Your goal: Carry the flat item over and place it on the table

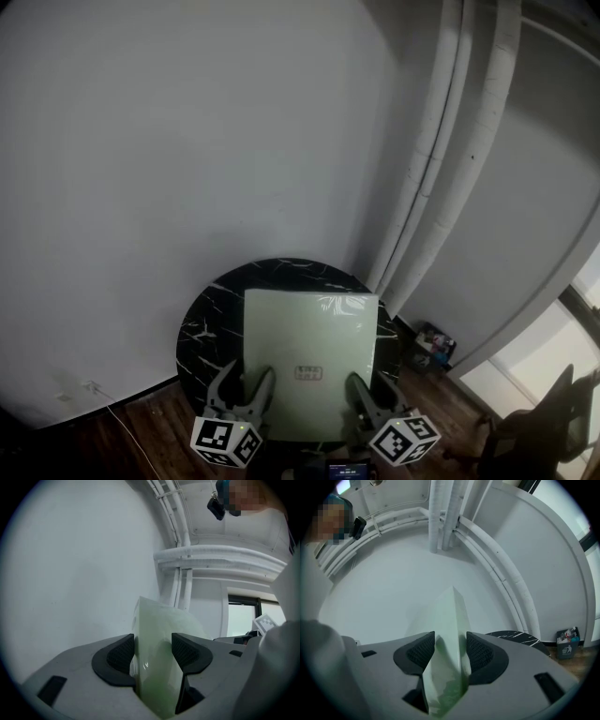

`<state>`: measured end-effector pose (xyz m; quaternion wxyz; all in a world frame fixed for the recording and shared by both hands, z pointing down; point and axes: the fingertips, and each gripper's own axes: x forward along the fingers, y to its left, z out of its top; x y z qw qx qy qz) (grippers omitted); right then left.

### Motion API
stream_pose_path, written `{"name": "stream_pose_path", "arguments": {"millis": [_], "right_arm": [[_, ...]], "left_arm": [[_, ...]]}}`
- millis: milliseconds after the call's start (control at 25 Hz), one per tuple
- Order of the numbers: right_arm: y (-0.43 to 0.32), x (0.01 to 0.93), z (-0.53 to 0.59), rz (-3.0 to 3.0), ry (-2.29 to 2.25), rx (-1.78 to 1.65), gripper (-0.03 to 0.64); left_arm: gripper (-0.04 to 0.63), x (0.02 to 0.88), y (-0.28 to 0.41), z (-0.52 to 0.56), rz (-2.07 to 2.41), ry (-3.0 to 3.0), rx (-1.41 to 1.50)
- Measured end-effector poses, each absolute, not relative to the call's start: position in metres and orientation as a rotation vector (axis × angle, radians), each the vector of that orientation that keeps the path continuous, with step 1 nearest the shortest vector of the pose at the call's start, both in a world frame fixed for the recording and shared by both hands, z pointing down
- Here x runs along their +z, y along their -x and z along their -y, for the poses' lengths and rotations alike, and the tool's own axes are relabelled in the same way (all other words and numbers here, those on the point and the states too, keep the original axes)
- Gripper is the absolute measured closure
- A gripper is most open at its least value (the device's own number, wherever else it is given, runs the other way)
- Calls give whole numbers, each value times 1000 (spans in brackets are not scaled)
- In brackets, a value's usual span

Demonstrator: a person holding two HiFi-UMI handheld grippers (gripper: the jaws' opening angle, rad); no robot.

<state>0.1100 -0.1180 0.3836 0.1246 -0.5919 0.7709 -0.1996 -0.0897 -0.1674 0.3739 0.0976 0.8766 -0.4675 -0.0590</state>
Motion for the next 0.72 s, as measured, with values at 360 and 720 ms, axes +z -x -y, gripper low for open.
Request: {"name": "stream_pose_path", "arguments": {"millis": [360,720], "right_arm": [[-109,406,146,-2271,1728,-658,420],[-105,447,173,-2303,1733,-795,420]], "left_arm": [[337,396,91,190,1399,-2544,-136],[337,437,97,212,1433,-2443,-55]]}}
